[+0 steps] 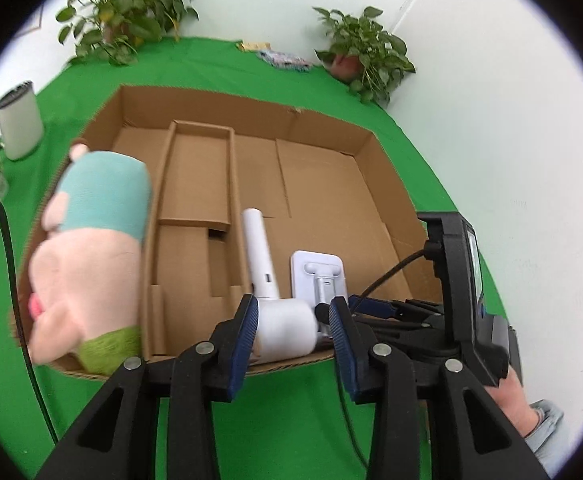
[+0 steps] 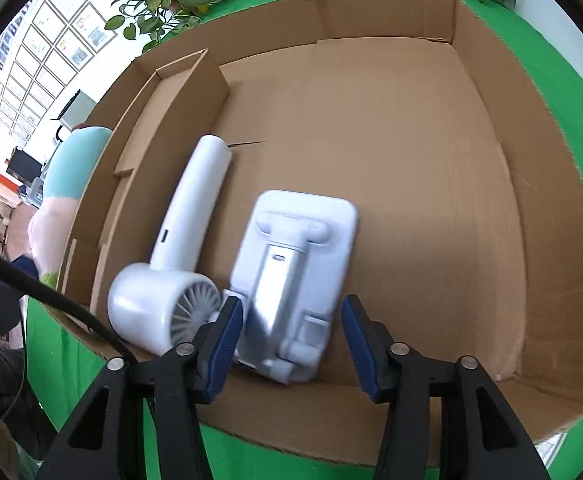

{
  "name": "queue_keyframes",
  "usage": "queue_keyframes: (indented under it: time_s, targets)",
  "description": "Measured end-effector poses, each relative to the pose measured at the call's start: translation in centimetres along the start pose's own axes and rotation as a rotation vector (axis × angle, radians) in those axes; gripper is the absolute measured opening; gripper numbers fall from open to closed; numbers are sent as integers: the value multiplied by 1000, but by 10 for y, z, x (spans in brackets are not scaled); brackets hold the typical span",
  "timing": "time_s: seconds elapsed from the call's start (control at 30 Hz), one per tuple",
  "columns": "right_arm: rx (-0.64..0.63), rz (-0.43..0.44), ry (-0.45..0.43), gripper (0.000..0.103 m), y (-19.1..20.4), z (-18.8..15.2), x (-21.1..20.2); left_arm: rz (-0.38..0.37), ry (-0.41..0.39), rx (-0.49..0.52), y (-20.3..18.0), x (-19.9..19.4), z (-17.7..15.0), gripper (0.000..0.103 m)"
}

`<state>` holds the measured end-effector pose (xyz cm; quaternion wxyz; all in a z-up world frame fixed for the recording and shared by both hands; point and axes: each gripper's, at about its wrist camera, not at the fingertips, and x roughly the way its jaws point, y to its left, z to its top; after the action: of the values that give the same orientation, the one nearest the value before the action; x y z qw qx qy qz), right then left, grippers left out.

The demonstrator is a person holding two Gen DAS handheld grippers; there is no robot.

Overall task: Organize objects
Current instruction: 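Lower the phone stand into the box beside the fan and release it, then grasp the long green-and-white product box with the right gripper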

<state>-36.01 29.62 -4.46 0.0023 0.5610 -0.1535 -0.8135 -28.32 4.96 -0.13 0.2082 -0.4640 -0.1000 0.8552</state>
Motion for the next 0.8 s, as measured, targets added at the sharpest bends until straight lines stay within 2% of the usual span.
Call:
queue_keyframes:
  time_s: [0.1,0.23,0.27,0.33,0.4,0.43,0.47,0.5,0.53,0.63,0.7,0.8]
  targets:
    - [-13,-9,-12,46,6,0,1,54,-53,39,2,-17,-10,36]
    - [-16,-2,-34,45,7,-2,-1,85,-96,60,0,-23,-17,37]
    - [-18,-3,-41,45,8,-4,-2,101,-113,67,-1,-23,-19,39]
    - [-30,-23,-81,46,10,-9,-8,135,-156,81,-1,-28,-24,52]
    - [-64,-73,-150,53,18,-17,-23,182,-216,102,-2,-36,-31,60]
    - [-86,-105,-193,68,23,-22,-32,214,-251,113,-4,-40,-35,68]
    - [-119,-156,-262,87,32,-31,-46,248,-291,124,-5,-44,-39,72]
    - [-147,-194,-322,94,39,-39,-57,275,-326,131,-7,-47,-44,78]
    - [-178,-226,-385,103,47,-50,-69,296,-359,134,-7,-50,-47,79]
    - [-256,-296,-534,102,72,-86,-100,305,-385,127,-6,-53,-56,79]
    - [-251,-318,-594,102,81,-104,-110,303,-374,117,-4,-51,-61,79]
    - [-212,-327,-626,102,85,-127,-118,295,-356,117,-2,-49,-68,79]
